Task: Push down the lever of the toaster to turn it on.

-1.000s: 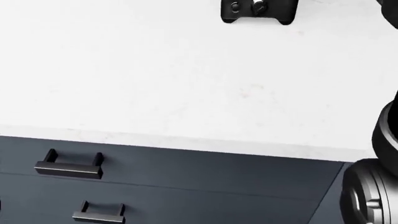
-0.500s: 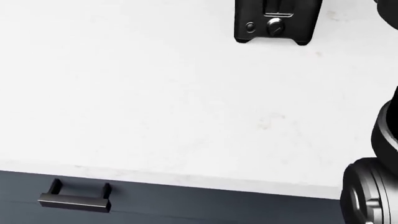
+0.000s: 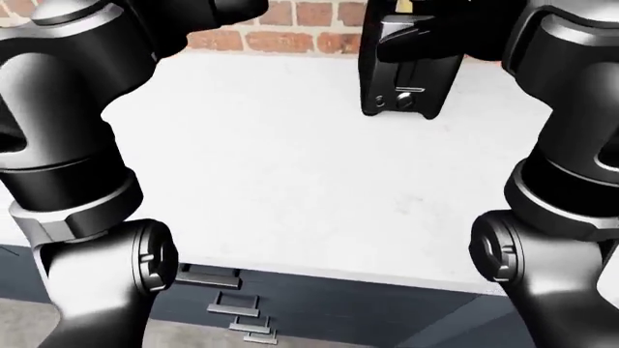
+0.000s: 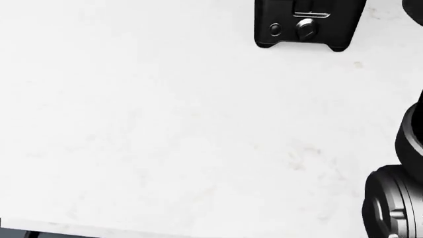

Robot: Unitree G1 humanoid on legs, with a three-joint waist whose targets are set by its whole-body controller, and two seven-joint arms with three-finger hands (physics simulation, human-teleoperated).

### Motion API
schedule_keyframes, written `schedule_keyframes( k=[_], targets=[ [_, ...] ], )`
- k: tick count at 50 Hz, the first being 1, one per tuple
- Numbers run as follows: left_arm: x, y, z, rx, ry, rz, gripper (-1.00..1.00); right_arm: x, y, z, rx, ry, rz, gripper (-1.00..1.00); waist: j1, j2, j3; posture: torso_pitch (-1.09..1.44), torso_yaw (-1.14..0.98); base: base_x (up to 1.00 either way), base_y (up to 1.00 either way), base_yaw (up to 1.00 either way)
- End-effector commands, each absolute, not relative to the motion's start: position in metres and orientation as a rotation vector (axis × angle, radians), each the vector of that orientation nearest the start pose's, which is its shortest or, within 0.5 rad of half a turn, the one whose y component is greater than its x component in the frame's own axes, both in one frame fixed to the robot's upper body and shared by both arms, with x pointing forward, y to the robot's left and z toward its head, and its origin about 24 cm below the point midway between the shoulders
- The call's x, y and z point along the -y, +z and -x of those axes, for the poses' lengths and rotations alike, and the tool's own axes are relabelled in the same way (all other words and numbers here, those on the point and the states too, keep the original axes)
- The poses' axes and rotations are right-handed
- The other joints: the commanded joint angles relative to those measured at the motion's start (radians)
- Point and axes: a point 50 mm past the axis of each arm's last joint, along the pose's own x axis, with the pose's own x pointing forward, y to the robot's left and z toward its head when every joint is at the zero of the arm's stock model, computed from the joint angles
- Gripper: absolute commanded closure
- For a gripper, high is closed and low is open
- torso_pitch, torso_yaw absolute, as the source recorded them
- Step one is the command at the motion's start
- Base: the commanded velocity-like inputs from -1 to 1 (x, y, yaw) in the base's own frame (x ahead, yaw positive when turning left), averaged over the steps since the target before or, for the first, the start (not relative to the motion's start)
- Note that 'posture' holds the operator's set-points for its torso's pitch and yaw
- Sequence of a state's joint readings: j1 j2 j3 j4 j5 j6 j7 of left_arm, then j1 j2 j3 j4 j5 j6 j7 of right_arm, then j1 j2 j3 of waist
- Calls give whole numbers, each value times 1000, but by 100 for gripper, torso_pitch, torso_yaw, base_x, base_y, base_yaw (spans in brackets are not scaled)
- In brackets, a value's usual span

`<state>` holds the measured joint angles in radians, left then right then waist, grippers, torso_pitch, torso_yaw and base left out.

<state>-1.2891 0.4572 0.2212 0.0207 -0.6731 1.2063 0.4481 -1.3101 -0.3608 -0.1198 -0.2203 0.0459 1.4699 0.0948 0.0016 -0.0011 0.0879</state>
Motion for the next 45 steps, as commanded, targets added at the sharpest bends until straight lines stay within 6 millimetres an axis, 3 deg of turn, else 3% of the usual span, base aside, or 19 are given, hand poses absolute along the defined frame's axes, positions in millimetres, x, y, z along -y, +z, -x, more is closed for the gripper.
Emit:
schedule_keyframes(
  k=[1, 9, 22, 25, 30, 39, 45],
  targets=[
    [-167, 385, -318, 187, 12, 116, -100, 151, 383, -297, 180, 11, 183, -100, -5, 8, -44, 0, 0, 0, 0, 0],
    [-168, 387, -316, 194, 16, 121, -100, 149, 389, -297, 188, 12, 186, -100, -2, 5, -45, 0, 0, 0, 0, 0],
    [-161, 383, -320, 160, -18, 115, -100, 150, 384, -303, 187, 16, 181, -100, -4, 5, -92, -11, 0, 0, 0, 0],
    [-148, 384, -319, 107, -96, 112, -100, 150, 380, -306, 181, 16, 177, -100, -4, 4, -106, -14, 0, 0, 0, 0],
    [-144, 378, -325, 68, -96, 80, -100, 149, 375, -313, 174, 19, 173, -100, -3, 3, -133, -19, 0, 0, 0, 0],
    [-143, 372, -336, 87, -72, 67, -100, 146, 361, -326, 151, 23, 162, -100, -2, 1, -192, -28, 0, 0, 0, 0],
    [-146, 373, -339, 112, -60, 101, -100, 143, 360, -335, 152, 30, 156, -100, 0, 0, -217, -28, 0, 0, 0, 0]
  ],
)
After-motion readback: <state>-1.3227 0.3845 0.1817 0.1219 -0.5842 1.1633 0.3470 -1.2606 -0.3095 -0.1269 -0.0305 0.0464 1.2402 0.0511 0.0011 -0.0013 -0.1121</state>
